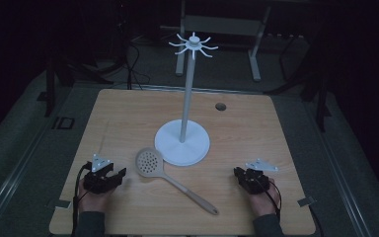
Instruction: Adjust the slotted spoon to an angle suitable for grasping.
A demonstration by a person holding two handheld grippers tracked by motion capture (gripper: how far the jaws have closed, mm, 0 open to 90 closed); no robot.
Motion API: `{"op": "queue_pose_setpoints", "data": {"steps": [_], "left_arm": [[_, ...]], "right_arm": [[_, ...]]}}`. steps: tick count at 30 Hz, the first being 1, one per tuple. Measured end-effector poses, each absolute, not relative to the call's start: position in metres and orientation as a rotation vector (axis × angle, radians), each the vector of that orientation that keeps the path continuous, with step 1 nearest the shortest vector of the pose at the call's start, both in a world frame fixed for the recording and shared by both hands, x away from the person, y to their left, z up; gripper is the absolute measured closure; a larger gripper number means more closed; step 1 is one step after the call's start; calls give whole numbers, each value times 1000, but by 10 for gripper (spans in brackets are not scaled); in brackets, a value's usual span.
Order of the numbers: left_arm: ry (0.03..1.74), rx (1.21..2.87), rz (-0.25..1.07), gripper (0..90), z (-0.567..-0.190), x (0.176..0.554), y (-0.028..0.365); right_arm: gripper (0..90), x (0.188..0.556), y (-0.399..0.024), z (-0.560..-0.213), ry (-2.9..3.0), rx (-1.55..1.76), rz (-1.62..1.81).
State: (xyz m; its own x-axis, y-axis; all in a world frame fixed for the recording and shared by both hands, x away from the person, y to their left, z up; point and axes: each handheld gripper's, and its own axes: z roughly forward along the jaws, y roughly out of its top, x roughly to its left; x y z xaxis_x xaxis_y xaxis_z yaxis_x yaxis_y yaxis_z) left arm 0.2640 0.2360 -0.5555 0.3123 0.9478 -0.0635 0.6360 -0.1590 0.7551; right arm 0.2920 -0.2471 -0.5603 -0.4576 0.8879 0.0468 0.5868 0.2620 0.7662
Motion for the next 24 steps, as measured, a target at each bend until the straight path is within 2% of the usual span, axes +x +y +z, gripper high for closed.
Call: {"op": "queue_pose_setpoints", "data": {"steps": [7, 24], "left_arm": [[1405, 1888, 573, 450, -556, 264, 235], [1400, 1891, 572, 450, -556, 264, 235]], "right_arm": [[896, 276, -237, -548, 2180, 1256, 1093], [900, 238, -193, -545, 2355, 1089, 1252]]}}
